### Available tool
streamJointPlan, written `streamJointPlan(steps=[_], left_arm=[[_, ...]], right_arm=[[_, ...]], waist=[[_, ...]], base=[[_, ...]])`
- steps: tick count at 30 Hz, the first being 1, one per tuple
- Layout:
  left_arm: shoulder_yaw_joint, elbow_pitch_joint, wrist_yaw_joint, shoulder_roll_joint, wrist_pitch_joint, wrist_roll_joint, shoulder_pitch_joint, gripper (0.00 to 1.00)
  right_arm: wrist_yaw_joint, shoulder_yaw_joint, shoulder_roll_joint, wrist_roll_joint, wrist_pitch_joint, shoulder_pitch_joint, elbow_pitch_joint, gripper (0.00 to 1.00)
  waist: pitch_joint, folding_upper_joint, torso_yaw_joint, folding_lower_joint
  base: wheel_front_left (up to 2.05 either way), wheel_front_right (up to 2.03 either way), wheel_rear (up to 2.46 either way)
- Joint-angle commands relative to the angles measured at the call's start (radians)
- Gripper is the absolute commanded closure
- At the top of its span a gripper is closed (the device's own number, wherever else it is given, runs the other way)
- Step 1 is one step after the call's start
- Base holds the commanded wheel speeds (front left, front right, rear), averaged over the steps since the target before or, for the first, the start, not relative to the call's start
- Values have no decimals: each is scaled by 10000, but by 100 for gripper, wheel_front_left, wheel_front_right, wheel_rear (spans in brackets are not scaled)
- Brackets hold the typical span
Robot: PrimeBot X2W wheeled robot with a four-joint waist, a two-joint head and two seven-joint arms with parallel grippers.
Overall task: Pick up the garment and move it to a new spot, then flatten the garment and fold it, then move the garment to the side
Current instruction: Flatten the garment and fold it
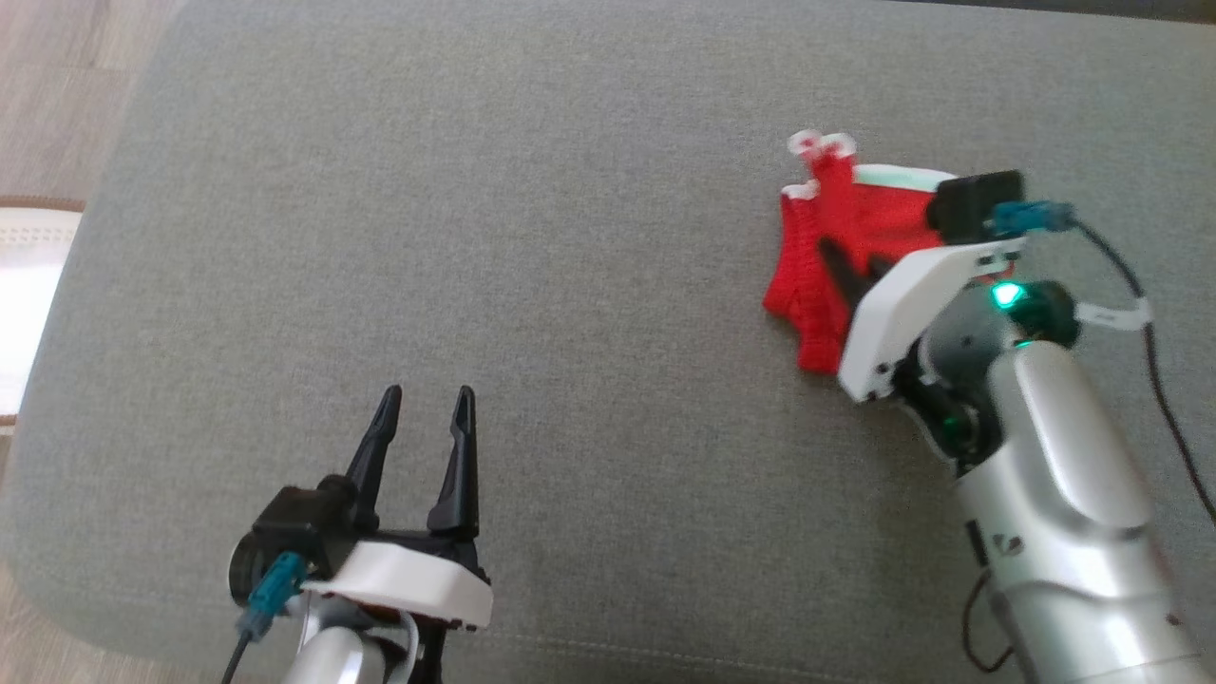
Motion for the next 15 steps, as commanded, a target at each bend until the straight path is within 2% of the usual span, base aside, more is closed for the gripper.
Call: streamJointPlan(steps=[1,6,10,12,15], left_arm=[[246,-257,87,-12,-53,-77,-265,0],[390,-170,76,-12,-53,-45,-214,0],[554,-104,39,-12,-53,48,-102,0],[648,-117,43,-12,-53,72,-23,0],[799,-149,19,-12,-53,131,127,0]], right_arm=[[-7,462,214,130,-94,-265,-309,0],[-7,1112,240,1120,-582,71,-603,0],[-7,1203,244,1899,-1479,746,-1215,0],[-7,1018,244,1716,-1832,1076,-1508,0],[-7,493,12,726,-2566,1591,-1952,0]], waist=[[-44,0,-42,0],[-222,0,-227,0],[-510,0,-469,0],[-633,0,-607,0],[-778,0,-797,0]], base=[[0,0,0],[0,0,0],[0,0,0],[0,0,0],[0,0,0]])
